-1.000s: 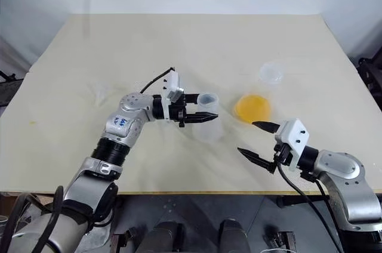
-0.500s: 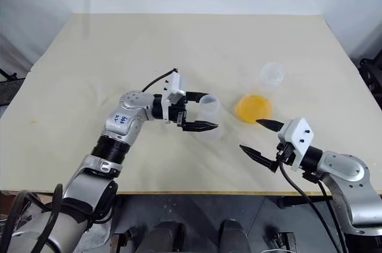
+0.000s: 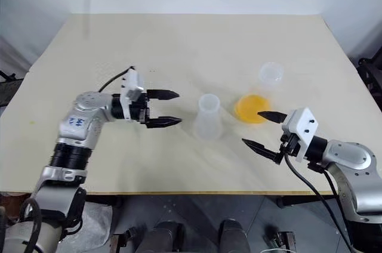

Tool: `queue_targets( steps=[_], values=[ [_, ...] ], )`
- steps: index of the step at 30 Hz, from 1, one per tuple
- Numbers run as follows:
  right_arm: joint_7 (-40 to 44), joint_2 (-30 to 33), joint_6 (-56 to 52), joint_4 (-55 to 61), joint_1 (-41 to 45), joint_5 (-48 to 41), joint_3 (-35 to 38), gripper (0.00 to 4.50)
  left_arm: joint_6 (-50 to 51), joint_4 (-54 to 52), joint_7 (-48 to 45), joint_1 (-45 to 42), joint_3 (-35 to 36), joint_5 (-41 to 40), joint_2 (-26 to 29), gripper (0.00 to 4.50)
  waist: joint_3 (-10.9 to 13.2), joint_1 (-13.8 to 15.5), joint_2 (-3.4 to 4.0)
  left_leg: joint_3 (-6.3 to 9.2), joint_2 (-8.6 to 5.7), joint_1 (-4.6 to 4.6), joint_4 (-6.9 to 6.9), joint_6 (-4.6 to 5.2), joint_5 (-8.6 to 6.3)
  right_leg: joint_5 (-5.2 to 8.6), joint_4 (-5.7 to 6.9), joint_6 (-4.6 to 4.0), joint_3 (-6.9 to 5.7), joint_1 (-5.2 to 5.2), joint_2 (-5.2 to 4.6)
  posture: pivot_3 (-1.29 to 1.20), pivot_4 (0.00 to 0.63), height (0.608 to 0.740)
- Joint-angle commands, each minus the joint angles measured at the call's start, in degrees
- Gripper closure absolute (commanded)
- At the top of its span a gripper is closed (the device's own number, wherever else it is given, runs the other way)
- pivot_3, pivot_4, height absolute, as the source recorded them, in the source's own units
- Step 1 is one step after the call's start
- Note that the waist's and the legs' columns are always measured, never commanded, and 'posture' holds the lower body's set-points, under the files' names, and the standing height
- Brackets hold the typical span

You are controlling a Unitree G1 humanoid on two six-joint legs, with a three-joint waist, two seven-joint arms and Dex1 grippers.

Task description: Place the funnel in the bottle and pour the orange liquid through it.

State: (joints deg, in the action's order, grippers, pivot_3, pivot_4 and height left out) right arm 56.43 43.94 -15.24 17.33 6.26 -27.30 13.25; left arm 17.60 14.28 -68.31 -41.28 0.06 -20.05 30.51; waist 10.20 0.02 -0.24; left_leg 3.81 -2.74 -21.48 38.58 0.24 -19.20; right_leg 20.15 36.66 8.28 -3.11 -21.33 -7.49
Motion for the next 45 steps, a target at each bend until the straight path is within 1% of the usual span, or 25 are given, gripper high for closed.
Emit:
queue_targets(
  steps=[1,4,5,10,13,15,17,18,21,25,27,30,32,36,39,45],
  values=[
    [1.49,1.07,-0.77,0.8,0.36,-1.98,0.56,0.0,1.63,-4.94,3.54,4.59,8.12,-2.58,5.42,0.03,0.0,-0.3,0.0,0.02,0.01,0.0,-0.01,0.0,0.0,0.0,0.02,0.0,0.0,-0.01,0.0,0.0,0.15,0.74],
    [1.39,0.49,-2.22,1.48,1.3,-3.66,0.55,0.0,2.72,-8.45,6.99,10.61,13.07,-3.31,8.71,0.03,0.0,-0.29,0.0,0.01,0.07,0.02,-0.07,-0.01,0.0,0.0,0.03,0.0,0.05,-0.07,0.04,0.0,0.15,0.74],
    [1.29,0.32,-2.68,1.71,1.53,-4.21,0.62,0.0,3.1,-9.24,7.83,11.85,14.02,-3.6,9.2,0.03,0.0,-0.19,0.0,0.01,0.07,0.02,-0.07,-0.01,0.0,0.0,0.02,0.0,0.05,-0.07,0.03,0.0,0.15,0.74],
    [1.47,0.8,-5.79,3.75,3.06,-7.12,0.15,0.0,4.2,-13.53,11.37,23.23,23.14,-5.67,12.39,0.03,0.0,-0.05,0.0,0.12,0.02,0.01,-0.03,0.01,-0.01,0.0,-0.01,-0.01,0.13,-0.03,-0.06,0.0,0.15,0.74],
    [2.58,1.75,-7.41,5.12,3.52,-8.72,0.01,0.0,6.32,-19.15,12.76,34.89,32.09,-7.55,13.63,0.03,0.0,-0.13,0.0,0.14,0.04,0.0,-0.13,0.0,-0.01,0.0,-0.14,-0.01,0.25,-0.03,-0.09,0.0,0.15,0.74],
    [2.65,1.9,-8.44,6.17,3.54,-9.83,0.11,0.0,6.58,-21.53,13.1,40.38,35.93,-8.49,13.72,0.03,0.0,-0.32,0.0,0.11,0.05,0.01,-0.19,0.0,-0.02,0.0,-0.18,-0.01,0.31,-0.04,-0.11,0.0,0.15,0.74],
    [2.56,1.94,-9.32,7.32,3.46,-10.73,-0.12,0.0,6.23,-21.89,14.09,42.61,38.2,-9.07,13.81,0.03,0.01,0.07,-0.01,0.13,0.08,0.02,-0.24,-0.01,-0.01,0.01,-0.25,-0.02,0.35,-0.01,-0.15,0.0,0.15,0.74],
    [2.48,1.88,-9.79,8.08,3.48,-11.22,-0.34,0.0,6.01,-21.78,14.83,43.09,39.17,-9.23,13.74,0.03,0.01,0.49,0.0,0.15,0.09,0.02,-0.22,-0.03,0.01,0.01,-0.51,-0.03,0.35,0.02,-0.15,0.0,0.15,0.74],
    [1.65,1.44,-11.29,10.48,4.16,-12.84,-0.88,0.0,4.85,-21.51,16.4,43.66,40.38,-8.8,13.63,0.03,0.01,1.27,0.0,0.26,0.09,0.06,-0.22,-0.08,0.04,0.01,-0.72,-0.03,0.34,0.22,-0.13,0.0,0.15,0.74],
    [0.97,1.27,-12.47,12.65,6.05,-14.15,-1.95,0.0,2.63,-18.29,19.54,40.81,39.88,-6.93,14.61,0.03,0.01,1.31,0.0,0.27,0.05,0.07,-0.32,-0.05,0.02,0.01,-0.72,-0.04,0.34,0.2,-0.15,0.0,0.15,0.74],
    [0.61,1.02,-13.17,13.72,7.58,-15.12,-2.58,0.0,4.8,-16.66,22.3,37.8,37.92,-5.95,15.83,0.03,0.01,1.28,0.0,0.26,0.06,0.07,-0.33,-0.06,0.02,0.01,-0.7,-0.04,0.31,0.15,-0.12,0.0,0.15,0.74],
    [0.2,1.09,-13.99,14.55,8.92,-15.97,-3.27,0.0,8.47,-13.99,26.15,32.26,34.1,-5.02,16.92,0.03,0.01,1.25,0.0,0.23,0.06,0.07,-0.34,-0.08,0.04,0.01,-0.65,-0.04,0.28,0.11,-0.08,0.0,0.15,0.74],
    [0.4,1.22,-14.44,15.27,9.28,-16.82,-3.82,0.0,10.96,-10.95,28.18,26.78,30.2,-3.82,17.64,0.03,0.01,1.32,0.0,0.21,0.04,0.07,-0.34,-0.07,0.04,0.0,-0.59,-0.03,0.26,0.09,-0.08,0.0,0.15,0.74],
    [1.1,1.49,-13.93,15.81,8.6,-16.55,-4.23,0.0,16.21,-2.79,31.61,16.9,23.26,-0.36,18.98,0.03,0.01,1.18,-0.06,0.17,-0.04,0.06,-0.34,-0.06,0.03,0.0,-0.11,-0.03,0.08,-0.06,-0.06,0.0,0.15,0.74],
    [0.76,1.49,-13.37,15.39,8.09,-15.83,-3.7,0.0,18.65,2.25,32.33,11.16,18.16,2.53,19.85,0.03,0.02,0.82,-0.07,0.12,-0.1,0.06,-0.34,-0.04,0.03,0.0,0.07,-0.02,0.06,-0.15,-0.08,0.0,0.15,0.74],
    [0.32,1.99,-12.56,13.98,6.55,-14.79,-1.73,0.0,18.03,14.82,31.12,-0.17,10.52,7.29,19.19,0.03,0.03,0.11,-0.1,0.12,-0.13,0.06,-0.31,-0.05,0.03,0.0,0.24,-0.02,0.02,-0.19,-0.08,0.0,0.15,0.74]
  ],
)
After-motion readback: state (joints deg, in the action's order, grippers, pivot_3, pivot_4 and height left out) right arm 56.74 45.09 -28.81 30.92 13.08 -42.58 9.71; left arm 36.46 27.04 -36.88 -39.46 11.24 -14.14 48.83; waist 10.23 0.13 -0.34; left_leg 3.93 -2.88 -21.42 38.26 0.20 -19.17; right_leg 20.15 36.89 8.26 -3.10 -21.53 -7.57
